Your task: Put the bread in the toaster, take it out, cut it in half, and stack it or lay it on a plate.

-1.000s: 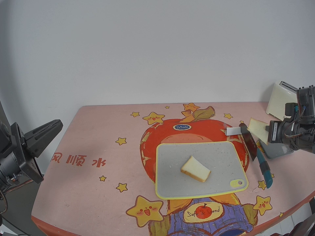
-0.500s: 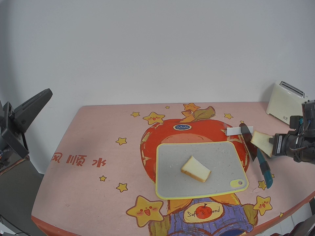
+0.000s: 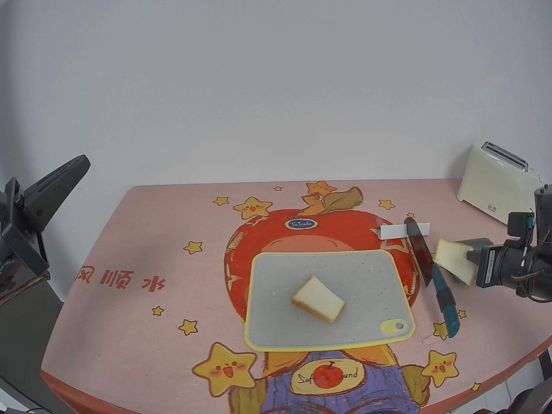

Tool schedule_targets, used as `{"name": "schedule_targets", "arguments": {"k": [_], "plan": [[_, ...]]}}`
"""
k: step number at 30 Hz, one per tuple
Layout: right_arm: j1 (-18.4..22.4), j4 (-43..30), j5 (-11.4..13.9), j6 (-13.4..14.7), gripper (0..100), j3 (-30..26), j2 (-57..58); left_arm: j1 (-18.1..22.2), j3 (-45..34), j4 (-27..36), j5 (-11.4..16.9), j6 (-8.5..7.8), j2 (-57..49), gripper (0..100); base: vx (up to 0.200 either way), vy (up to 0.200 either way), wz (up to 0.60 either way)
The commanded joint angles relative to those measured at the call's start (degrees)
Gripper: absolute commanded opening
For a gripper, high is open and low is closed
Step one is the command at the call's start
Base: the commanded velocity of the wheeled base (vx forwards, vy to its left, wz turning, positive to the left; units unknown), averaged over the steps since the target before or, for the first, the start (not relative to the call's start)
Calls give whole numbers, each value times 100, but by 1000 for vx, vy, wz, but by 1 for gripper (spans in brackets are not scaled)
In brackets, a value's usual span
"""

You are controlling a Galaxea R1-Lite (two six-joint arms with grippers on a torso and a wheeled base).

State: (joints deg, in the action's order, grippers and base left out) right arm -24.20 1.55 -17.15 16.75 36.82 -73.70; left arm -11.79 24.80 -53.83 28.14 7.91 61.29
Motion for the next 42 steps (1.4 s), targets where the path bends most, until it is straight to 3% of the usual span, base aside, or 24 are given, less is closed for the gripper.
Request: {"name": "schedule_targets", "arguments": {"k": [1,15,17,21,39,42], "plan": [[3,12,98,4,0,19,-21,1,-10,4,-1,0,5,0,0,-200,0],[29,21,116,4,0,-8,23,1,-1,-13,-27,-62,5,0,0,-200,0],[126,21,151,-5,0,10,14,1,-1,-13,-36,-167,5,0,0,0,0],[214,30,177,-5,0,10,5,1,-27,-4,-19,-220,14,0,0,0,0],[214,30,177,13,0,27,-65,1,-54,13,-19,-229,14,0,0,0,0],[205,21,195,320,0,115,-294,1,-54,22,-10,-229,14,0,0,0,0]]}}
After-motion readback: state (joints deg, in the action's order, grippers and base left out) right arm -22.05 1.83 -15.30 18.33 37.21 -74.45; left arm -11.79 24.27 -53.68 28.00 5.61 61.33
